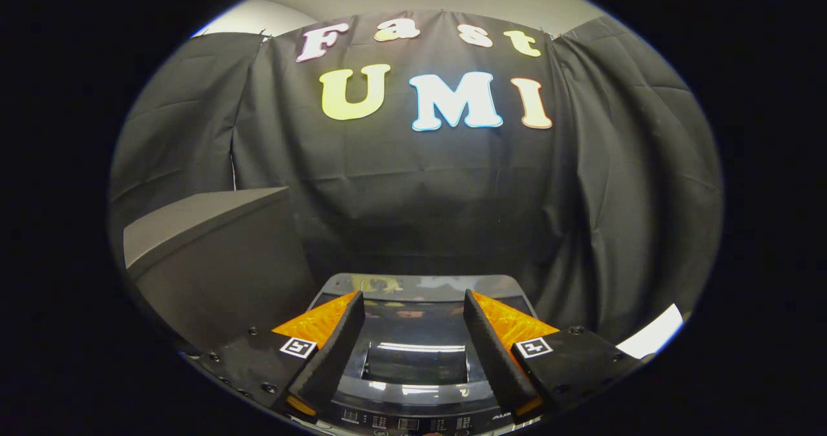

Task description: Put the clothes into the washing machine and then close the washing machine lid.

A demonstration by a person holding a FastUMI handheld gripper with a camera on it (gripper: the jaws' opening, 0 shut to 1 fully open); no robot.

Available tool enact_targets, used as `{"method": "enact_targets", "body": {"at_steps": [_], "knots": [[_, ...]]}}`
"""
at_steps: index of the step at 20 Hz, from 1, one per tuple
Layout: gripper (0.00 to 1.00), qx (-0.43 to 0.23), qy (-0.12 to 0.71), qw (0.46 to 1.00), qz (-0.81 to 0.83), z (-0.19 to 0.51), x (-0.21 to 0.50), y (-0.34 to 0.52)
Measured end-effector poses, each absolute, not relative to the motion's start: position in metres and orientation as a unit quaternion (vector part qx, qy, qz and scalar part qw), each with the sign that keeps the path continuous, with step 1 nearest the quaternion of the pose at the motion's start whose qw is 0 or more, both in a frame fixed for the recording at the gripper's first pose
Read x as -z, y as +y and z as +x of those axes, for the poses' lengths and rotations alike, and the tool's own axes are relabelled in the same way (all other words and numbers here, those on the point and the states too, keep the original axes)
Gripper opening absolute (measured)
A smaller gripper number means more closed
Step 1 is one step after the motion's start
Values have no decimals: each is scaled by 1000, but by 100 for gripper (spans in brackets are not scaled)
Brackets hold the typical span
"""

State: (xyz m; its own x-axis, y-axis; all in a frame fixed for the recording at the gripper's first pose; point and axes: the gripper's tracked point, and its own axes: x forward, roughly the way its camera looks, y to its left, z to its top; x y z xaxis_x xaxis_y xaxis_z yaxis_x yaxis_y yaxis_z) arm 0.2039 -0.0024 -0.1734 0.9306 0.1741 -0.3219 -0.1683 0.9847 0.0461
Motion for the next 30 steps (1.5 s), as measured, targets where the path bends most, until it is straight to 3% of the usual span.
{"method": "enact_targets", "body": {"at_steps": [9,20,30], "knots": [[96,-74,159,984,13,183,166,6],[96,-12,71,997,36,132,63,3],[96,-16,18,999,33,51,1,-25]]}}
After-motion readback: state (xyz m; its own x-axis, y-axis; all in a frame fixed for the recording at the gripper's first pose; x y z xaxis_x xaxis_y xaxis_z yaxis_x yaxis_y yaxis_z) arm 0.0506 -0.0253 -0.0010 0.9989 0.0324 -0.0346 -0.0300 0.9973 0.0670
